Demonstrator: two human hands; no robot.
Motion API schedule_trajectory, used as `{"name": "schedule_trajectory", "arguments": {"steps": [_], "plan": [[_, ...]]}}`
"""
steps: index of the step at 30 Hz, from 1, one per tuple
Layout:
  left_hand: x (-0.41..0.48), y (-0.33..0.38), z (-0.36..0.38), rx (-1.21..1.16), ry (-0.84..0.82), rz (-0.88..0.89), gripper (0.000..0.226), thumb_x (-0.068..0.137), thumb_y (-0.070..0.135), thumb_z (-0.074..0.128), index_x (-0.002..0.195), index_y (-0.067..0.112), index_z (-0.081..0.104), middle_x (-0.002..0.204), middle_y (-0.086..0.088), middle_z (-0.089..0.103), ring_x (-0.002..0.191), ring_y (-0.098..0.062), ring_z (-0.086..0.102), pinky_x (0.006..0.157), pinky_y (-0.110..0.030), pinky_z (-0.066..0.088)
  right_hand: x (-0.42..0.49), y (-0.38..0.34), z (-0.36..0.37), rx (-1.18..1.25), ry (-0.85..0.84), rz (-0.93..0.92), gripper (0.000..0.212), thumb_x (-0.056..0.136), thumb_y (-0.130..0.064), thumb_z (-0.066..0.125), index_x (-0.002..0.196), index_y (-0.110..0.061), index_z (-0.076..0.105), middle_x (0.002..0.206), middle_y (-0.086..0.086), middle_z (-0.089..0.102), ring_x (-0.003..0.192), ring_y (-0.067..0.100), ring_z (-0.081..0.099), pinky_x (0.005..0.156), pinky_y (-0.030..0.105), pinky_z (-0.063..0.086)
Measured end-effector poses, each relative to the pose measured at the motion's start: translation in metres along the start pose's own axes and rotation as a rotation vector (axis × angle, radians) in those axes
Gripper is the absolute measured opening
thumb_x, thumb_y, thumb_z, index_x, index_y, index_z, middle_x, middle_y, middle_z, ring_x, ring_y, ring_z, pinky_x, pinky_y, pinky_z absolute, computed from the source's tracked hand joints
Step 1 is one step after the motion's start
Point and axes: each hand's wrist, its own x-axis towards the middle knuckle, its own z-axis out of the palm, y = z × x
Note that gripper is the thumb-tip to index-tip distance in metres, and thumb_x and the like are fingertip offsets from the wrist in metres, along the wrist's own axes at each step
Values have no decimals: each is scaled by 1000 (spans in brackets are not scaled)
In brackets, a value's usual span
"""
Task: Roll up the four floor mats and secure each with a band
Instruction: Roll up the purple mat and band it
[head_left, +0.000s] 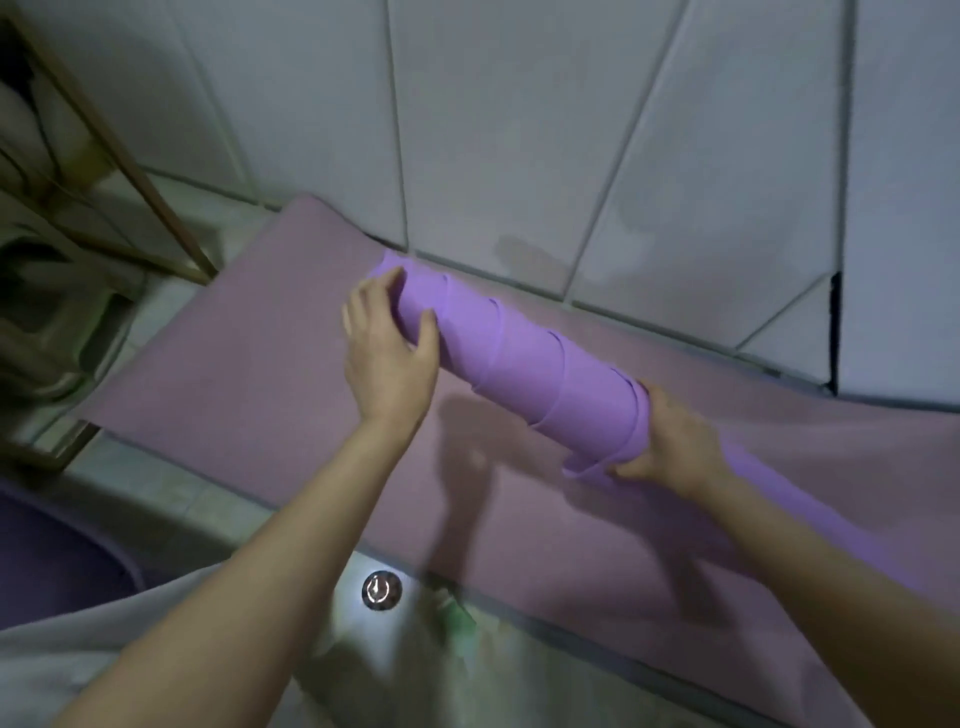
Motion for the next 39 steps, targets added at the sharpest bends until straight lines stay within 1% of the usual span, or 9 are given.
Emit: {"name": "schedule_trajectory", "arguments": {"steps": [5,8,13,20,23,25,28,34,39], "plan": [[30,97,-32,-93,151,189,50,81,20,55,130,16,51,138,-4,47,128,-22,42,96,-35,42,-24,-30,-56,176,180,-34,111,42,-49,80,141,-25,37,135,-1,53,119,23,53,89,34,44],[42,141,-56,-118,231,317,49,80,18,58,128,13,54,136,-5,50,126,-24,47,96,-32,40,-31,-47,-79,211,259,-34,113,37,-54,81,139,-32,38,131,-4,56,115,23,57,87,36,49],[59,203,-94,-133,306,454,50,80,17,58,129,11,54,140,-7,48,131,-25,43,98,-32,39,-39,-82,-110,295,336,-46,115,43,-45,90,142,-24,34,137,4,49,120,30,52,91,36,45],[82,266,-135,-172,326,640,52,80,11,57,131,12,53,139,-2,51,131,-14,38,100,-16,30,-43,-125,-143,476,413,-75,124,26,-63,68,138,-24,32,133,1,51,114,30,55,91,40,48],[85,287,-145,-454,287,587,54,84,12,60,135,11,45,133,1,49,126,-17,45,106,-31,39,-42,-135,-152,519,417,-74,120,33,-51,85,137,-25,32,131,0,53,114,29,56,91,39,48],[85,285,-144,-616,241,376,66,83,21,69,140,14,35,133,3,39,127,-15,40,108,-38,38,-43,-137,-151,528,411,-81,118,38,-46,90,137,-24,31,131,2,54,115,30,55,92,40,47],[81,264,-136,-781,-78,81,96,69,38,79,144,19,22,140,-2,40,126,-15,47,106,-39,42,-48,-141,-147,533,384,-114,118,32,-59,76,136,-25,32,128,0,54,113,29,56,89,38,48],[72,235,-124,-758,-191,45,70,70,23,82,126,26,40,117,7,58,99,-1,60,73,-14,53,-49,-130,-142,480,176,-259,113,49,-34,93,140,-21,27,129,-10,40,120,13,48,85,11,36],[66,251,-121,-722,-151,115,76,59,41,84,124,31,46,117,7,60,101,-8,62,82,-30,56,-54,-129,-156,473,241,-249,112,38,-45,90,134,-24,34,120,-11,48,110,14,55,81,20,41]]}}
